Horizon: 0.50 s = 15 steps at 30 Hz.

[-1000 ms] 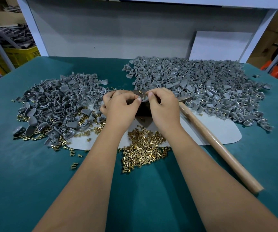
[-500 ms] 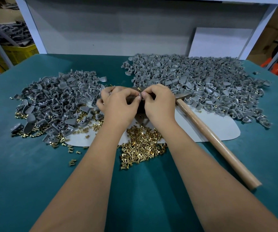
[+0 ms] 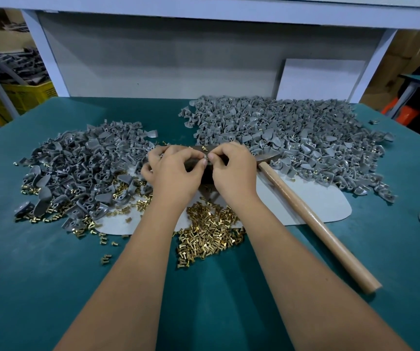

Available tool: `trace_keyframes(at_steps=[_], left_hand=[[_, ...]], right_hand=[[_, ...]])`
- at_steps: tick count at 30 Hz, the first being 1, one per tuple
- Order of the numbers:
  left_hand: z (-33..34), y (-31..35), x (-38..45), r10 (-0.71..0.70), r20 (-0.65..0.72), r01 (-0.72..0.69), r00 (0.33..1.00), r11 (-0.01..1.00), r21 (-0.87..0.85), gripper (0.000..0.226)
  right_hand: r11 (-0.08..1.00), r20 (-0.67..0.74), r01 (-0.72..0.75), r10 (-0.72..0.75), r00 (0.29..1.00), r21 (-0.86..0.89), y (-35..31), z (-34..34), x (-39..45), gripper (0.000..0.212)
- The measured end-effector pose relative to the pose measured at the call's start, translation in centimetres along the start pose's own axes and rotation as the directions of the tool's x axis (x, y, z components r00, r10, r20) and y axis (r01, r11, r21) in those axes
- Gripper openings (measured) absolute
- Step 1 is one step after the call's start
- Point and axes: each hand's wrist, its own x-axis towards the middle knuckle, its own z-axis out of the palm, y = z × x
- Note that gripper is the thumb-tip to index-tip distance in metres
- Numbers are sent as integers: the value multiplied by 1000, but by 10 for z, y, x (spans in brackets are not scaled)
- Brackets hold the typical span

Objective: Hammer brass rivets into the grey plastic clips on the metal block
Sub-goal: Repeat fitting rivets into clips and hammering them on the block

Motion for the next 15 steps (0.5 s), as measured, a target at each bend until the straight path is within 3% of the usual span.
trace_keyframes(at_steps=[4, 7, 11, 15], left_hand=[[-1, 1, 0, -11, 4, 11, 1000, 999, 42, 8], [-2, 1, 0, -24, 19, 24, 1000, 1000, 19, 9], [-1, 0, 0, -39, 34, 38, 999, 999, 23, 11], [0, 0, 0, -50, 38, 50, 998, 998, 26, 12]], right_hand=[[997, 6, 62, -62, 998, -40, 3, 0, -4, 9], [997, -44, 65, -67, 997, -41, 2, -9, -6, 23], [926, -172, -42, -25, 985, -376, 15, -44, -2, 26], [689, -122, -217, 185, 975, -692, 38, -82, -14, 29]])
